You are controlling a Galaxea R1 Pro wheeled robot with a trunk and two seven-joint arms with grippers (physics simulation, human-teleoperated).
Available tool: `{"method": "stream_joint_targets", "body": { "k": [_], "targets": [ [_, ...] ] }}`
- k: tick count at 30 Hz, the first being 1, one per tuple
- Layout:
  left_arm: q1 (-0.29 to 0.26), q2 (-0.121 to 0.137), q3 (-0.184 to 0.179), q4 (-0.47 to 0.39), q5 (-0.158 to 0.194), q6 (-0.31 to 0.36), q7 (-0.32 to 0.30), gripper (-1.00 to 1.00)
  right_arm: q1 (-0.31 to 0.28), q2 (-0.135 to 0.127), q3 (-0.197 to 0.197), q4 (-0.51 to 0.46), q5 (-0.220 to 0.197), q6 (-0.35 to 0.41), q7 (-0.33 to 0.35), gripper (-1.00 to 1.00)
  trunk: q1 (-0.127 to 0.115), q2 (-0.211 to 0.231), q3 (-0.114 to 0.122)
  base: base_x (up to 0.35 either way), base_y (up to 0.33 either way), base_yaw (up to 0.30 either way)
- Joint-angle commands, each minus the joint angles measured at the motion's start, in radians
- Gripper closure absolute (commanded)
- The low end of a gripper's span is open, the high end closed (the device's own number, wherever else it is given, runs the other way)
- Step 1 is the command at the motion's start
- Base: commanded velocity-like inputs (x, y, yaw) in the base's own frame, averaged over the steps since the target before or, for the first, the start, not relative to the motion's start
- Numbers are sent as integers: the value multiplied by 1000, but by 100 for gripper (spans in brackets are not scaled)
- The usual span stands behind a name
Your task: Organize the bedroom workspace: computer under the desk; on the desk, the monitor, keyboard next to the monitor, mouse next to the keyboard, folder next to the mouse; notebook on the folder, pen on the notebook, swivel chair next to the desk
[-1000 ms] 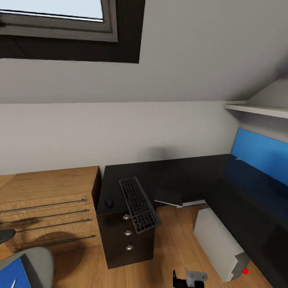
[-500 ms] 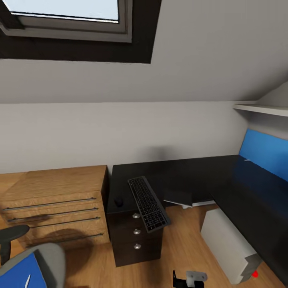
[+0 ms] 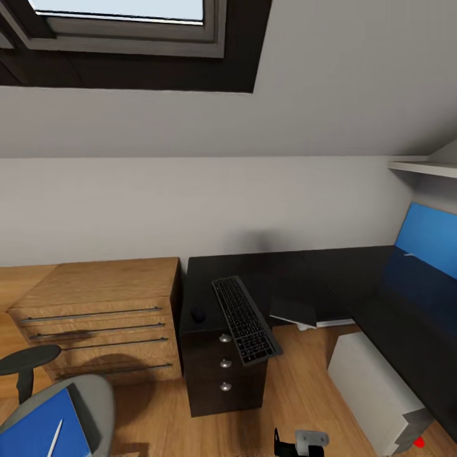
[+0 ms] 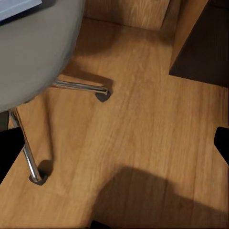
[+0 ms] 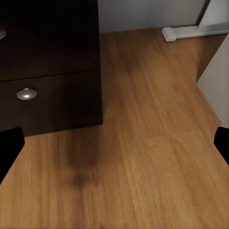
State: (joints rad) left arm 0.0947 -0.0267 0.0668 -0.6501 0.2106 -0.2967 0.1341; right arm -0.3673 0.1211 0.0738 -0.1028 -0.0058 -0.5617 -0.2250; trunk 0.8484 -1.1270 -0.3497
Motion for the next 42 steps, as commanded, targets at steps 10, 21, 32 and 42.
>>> {"method": "stream_joint_targets", "body": {
  "k": [10,21,32,42],
  "targets": [
    [0,-102,-133,-628,-25,600,241,-100,-2,0,-9,-234,-64,56,-17,-100,39,-71,-37,0,0,2],
    [-66,-148,-147,-835,-5,773,257,-100,-2,-21,-26,-592,-486,396,-12,-100,81,-148,-71,0,0,0],
    [-74,-148,-114,-879,51,781,256,-100,-2,-87,-70,-789,-875,707,-10,-100,123,-225,-105,0,0,0],
    [-75,-129,-96,-879,54,781,254,-100,-2,-150,-90,-804,-1057,831,78,-100,161,-295,-137,0,0,0]
  ]
}}
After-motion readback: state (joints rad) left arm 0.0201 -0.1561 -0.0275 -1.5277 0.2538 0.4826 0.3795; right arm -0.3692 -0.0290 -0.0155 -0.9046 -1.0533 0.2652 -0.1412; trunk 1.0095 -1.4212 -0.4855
